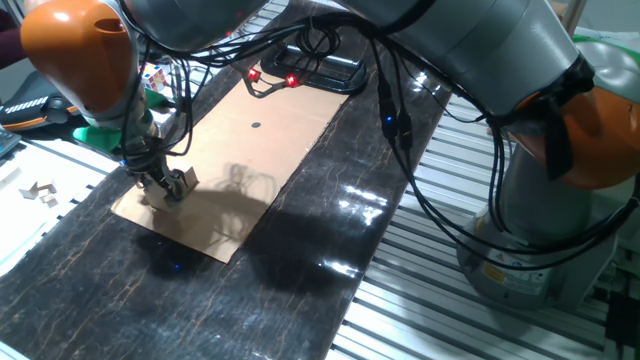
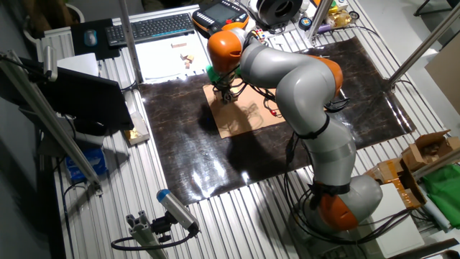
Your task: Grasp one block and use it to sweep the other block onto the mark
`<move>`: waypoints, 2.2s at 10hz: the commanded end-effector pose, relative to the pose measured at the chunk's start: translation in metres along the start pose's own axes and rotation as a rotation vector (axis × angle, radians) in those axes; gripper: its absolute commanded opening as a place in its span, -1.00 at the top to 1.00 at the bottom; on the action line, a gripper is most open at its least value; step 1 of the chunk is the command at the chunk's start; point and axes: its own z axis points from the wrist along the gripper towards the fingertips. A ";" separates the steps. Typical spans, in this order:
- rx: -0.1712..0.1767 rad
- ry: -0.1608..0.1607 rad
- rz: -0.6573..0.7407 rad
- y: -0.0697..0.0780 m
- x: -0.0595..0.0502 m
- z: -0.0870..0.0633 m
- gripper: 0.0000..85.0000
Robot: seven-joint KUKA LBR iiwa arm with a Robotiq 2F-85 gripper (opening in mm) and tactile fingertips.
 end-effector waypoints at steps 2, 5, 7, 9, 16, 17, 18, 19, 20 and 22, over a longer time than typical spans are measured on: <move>0.001 -0.002 0.006 0.000 0.000 0.000 0.98; -0.002 -0.009 0.015 0.000 0.000 0.000 0.98; -0.004 -0.022 0.011 0.000 0.000 0.000 0.98; 0.002 -0.026 0.017 0.000 0.000 0.000 0.98; 0.003 -0.042 0.021 0.000 0.000 0.000 0.98; 0.005 -0.040 0.021 0.000 0.000 0.000 0.98; 0.005 -0.037 0.021 0.000 0.000 0.000 0.98; 0.005 -0.037 0.021 0.000 0.000 0.000 0.98; 0.005 -0.037 0.020 0.000 0.000 0.000 0.98; 0.005 -0.040 0.015 0.000 0.000 0.000 0.98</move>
